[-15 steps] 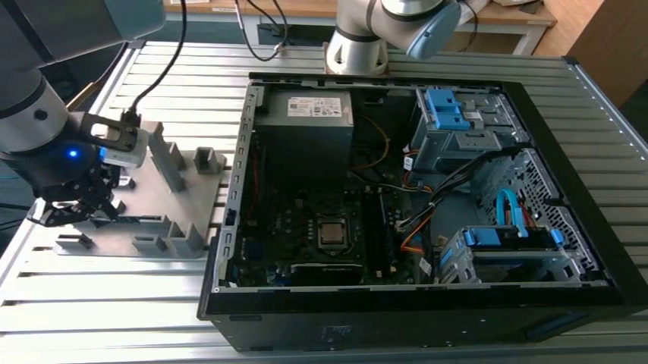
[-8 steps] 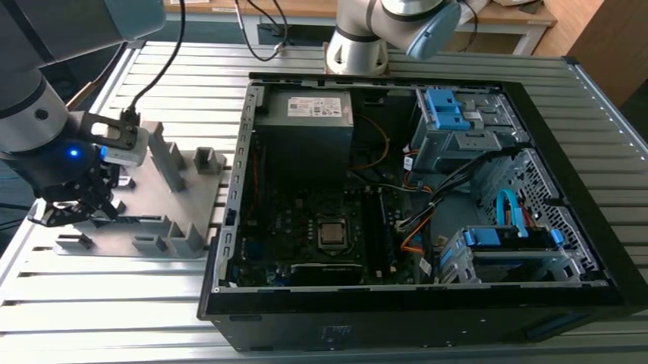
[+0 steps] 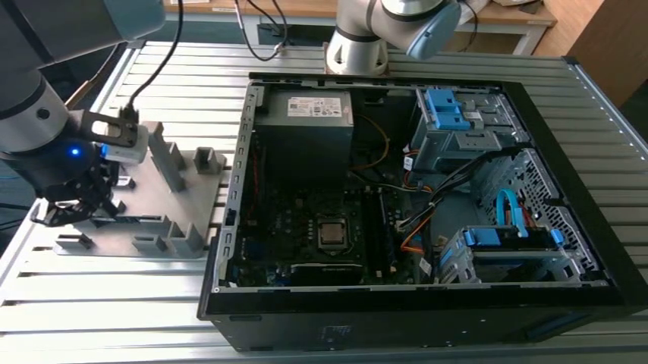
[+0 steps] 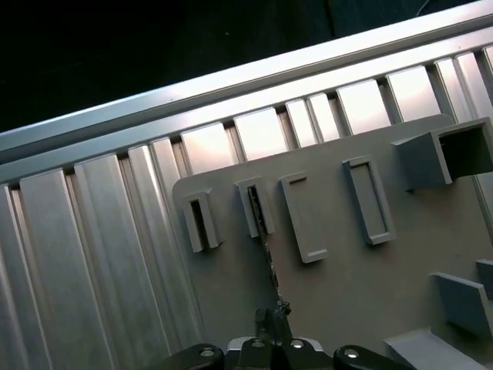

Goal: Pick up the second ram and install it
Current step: 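Pick up the second ram and move it above second insertion slot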

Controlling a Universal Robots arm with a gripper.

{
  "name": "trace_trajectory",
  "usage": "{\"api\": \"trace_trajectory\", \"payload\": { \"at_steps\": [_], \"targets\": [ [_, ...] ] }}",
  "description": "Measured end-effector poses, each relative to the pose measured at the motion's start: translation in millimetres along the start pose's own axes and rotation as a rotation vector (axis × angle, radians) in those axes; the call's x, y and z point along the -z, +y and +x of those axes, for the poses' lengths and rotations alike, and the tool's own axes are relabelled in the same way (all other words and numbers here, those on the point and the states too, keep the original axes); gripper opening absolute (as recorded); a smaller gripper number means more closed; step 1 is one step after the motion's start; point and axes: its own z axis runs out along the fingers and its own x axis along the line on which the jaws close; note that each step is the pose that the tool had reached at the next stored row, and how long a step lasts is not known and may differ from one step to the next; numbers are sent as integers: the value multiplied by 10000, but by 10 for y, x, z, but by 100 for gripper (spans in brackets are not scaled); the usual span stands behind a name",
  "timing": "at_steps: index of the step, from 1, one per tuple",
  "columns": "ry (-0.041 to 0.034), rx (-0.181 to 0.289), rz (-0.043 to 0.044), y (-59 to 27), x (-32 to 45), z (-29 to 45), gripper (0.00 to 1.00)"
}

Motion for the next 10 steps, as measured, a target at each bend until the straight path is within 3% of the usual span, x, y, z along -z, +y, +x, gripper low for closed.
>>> {"api": "trace_trajectory", "payload": {
  "at_steps": [2,3,10],
  "targets": [
    [-134,70,-46,1,0,0,10],
    [-150,114,-54,1,0,-1,10],
    [-92,1227,-115,1,-3,0,10]
  ]
}}
